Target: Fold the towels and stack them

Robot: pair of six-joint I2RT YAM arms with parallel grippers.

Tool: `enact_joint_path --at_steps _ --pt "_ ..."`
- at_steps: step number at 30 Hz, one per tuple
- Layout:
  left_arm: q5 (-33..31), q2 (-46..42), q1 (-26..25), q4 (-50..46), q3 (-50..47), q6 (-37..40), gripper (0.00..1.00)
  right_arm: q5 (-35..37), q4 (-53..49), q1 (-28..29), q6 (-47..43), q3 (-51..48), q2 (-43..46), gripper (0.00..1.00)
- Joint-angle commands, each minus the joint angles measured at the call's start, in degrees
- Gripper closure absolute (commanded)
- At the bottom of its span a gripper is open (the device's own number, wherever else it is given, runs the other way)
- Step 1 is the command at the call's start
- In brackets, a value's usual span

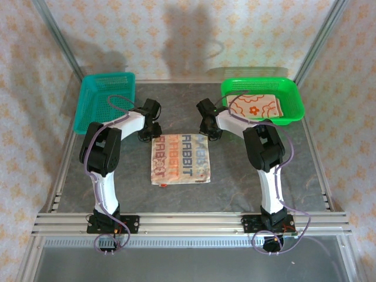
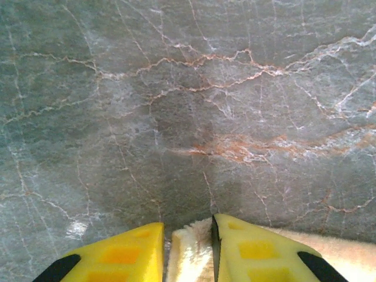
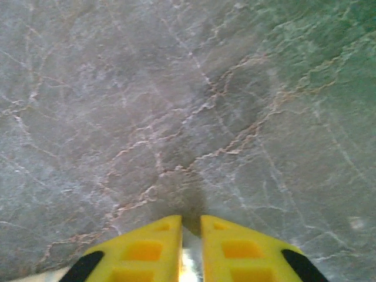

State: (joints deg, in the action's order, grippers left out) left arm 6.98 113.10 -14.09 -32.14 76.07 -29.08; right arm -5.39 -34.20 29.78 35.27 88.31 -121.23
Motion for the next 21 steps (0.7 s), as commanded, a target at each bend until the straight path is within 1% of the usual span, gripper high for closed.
enact_joint_path --at_steps 1,3,5,9,11,13,21 --pt "1.5 0.5 0.2 0.8 -1.0 -0.9 0.79 -1.1 2.1 0.4 0.8 -1.2 0.0 0.94" --pt "1.6 0.3 0.1 1.0 -1.2 -1.0 0.84 -1.2 2.1 0.4 0.7 -1.1 0.4 1.0" --pt "1.8 -0.1 0.1 1.0 -1.3 -1.0 0.85 -1.2 1.9 0.4 0.8 -0.9 0.8 1.0" --pt "1.8 -0.4 0.1 0.9 -1.4 -0.9 0.84 -0.5 1.3 0.4 0.9 -0.3 1.9 0.91" --pt "2.0 -0.4 0.2 0.9 -1.4 -0.9 0.83 -0.3 0.6 0.4 1.3 0.6 2.3 0.82" --pt "2.2 -0.5 0.1 1.1 -1.6 -0.9 0.83 -0.6 0.7 0.4 2.2 0.9 3.0 0.77" --pt "2.6 -0.2 0.2 1.3 -1.5 -0.9 0.82 -1.6 1.1 0.4 4.1 0.6 3.2 0.72"
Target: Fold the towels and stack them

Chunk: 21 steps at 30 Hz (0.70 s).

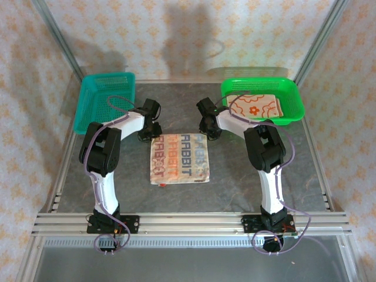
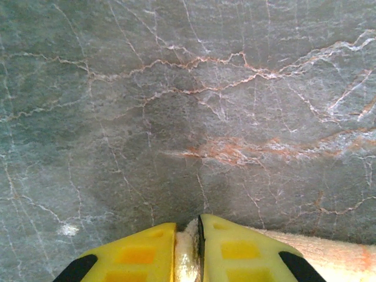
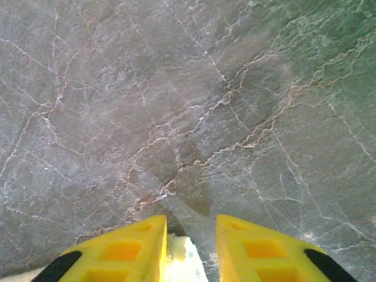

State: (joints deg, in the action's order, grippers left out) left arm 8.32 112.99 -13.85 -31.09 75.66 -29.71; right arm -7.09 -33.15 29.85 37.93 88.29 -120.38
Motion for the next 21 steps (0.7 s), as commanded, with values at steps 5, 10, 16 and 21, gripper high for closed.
enact_joint_path --at_steps 5,10,16,21 --pt "1.2 0.0 0.0 0.3 -1.2 -0.3 0.82 -1.0 1.3 0.8 2.9 0.2 2.8 0.67" --pt "1.2 0.2 -0.1 0.2 -1.0 -0.4 0.82 -1.4 1.3 0.8 3.8 -1.0 1.4 0.67" --pt "1.5 0.7 -0.1 0.3 -0.6 -0.3 0.82 -2.6 2.6 0.9 4.5 -1.9 0.1 0.73" --pt "1.5 0.8 -0.1 0.3 -0.8 -0.3 0.83 -2.5 2.2 0.8 4.2 -1.7 -0.2 0.88"
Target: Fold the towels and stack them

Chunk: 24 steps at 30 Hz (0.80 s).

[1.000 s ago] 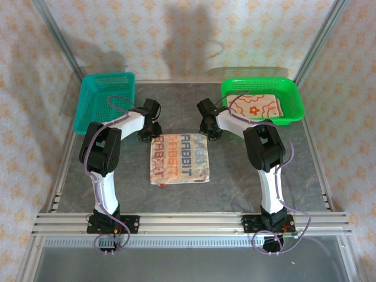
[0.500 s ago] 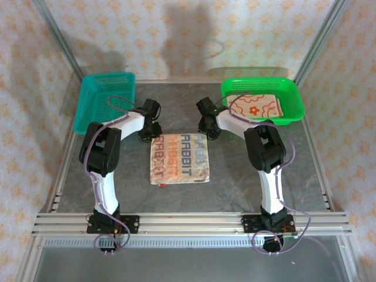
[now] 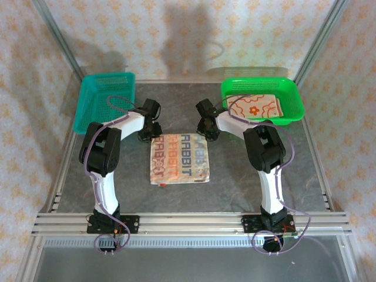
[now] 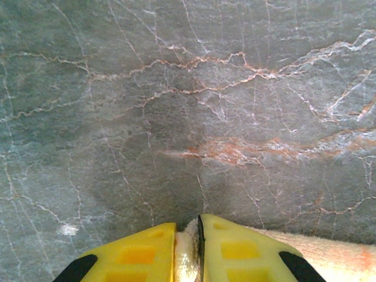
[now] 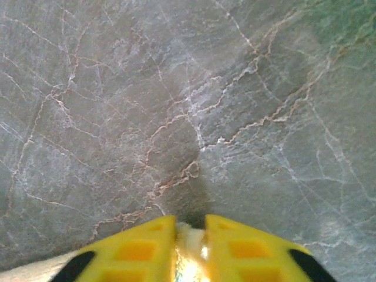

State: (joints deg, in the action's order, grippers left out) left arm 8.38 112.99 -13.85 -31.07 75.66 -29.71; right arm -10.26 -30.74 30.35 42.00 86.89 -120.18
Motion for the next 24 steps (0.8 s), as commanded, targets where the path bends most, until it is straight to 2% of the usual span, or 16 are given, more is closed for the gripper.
enact_joint_path --at_steps 1,3,4,6,17,24 --pt "1.5 0.7 -0.1 0.3 -0.9 -0.4 0.83 0.7 -0.1 0.4 0.0 -0.4 -0.2 0.94" --pt "1.5 0.3 -0.1 0.3 -1.0 -0.3 0.86 1.1 -0.3 0.3 -0.2 -0.4 0.2 1.0" --pt "1.5 0.1 -0.1 0.2 -1.0 -0.3 0.89 1.3 -0.5 0.2 -0.6 -0.2 0.4 1.0" --pt "1.7 -0.3 -0.1 0.0 -0.7 -0.5 1.0 1.6 -0.8 0.0 -1.4 0.4 0.9 1.0" --pt "0.6 -3.0 0.0 -2.6 3.6 1.0 1.0 1.7 -2.9 -1.6 -10.2 5.7 3.1 1.0" --pt "0.6 -8.1 0.0 0.3 0.1 2.5 1.0 0.5 0.8 -1.6 -10.2 0.6 7.5 1.0"
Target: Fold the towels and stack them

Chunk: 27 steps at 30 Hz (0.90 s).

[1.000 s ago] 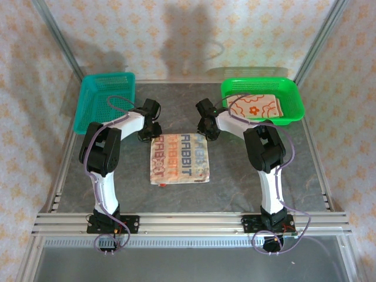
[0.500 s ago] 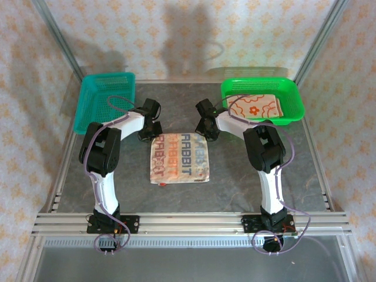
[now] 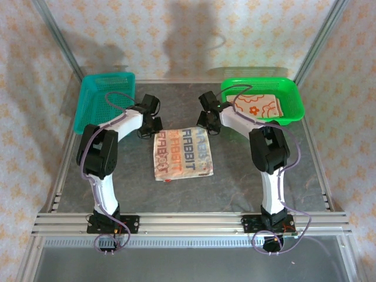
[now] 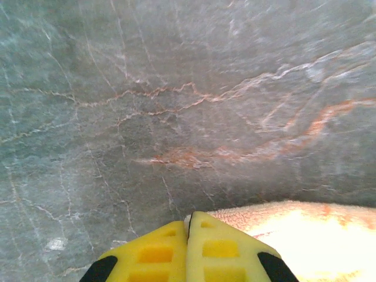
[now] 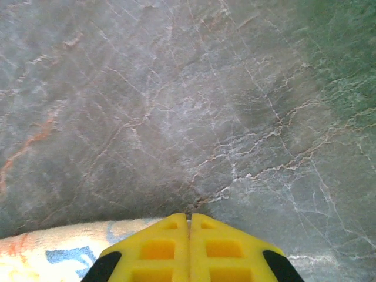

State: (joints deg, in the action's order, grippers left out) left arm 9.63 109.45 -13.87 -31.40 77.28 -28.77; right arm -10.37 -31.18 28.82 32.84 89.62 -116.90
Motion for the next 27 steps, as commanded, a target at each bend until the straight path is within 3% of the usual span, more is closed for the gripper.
enact_joint_path --at_steps 1,11,23,24,26,27 --pt "-0.3 -5.7 0.0 1.6 -2.6 1.6 1.0 0.4 2.0 -0.1 -0.8 -3.3 5.1 1.0" --pt "3.1 -15.2 -0.8 10.4 -14.6 1.7 1.0 -0.4 8.5 1.5 -1.8 -14.0 13.4 1.0" --pt "-3.6 -31.9 -8.8 17.9 -35.6 -1.5 1.0 3.3 15.6 8.1 -1.9 -32.6 25.8 1.0" --pt "-4.1 -33.2 -9.6 18.8 -37.8 -3.5 1.0 3.8 16.5 8.7 -2.0 -34.7 27.1 0.97" --pt "-5.4 -35.5 -11.2 19.7 -41.2 -4.5 0.95 4.5 17.1 9.5 -1.6 -37.7 29.0 0.77" --pt "-5.4 -36.5 -11.7 20.1 -42.5 -4.9 0.8 4.4 17.4 9.6 -1.5 -39.0 30.0 0.68"
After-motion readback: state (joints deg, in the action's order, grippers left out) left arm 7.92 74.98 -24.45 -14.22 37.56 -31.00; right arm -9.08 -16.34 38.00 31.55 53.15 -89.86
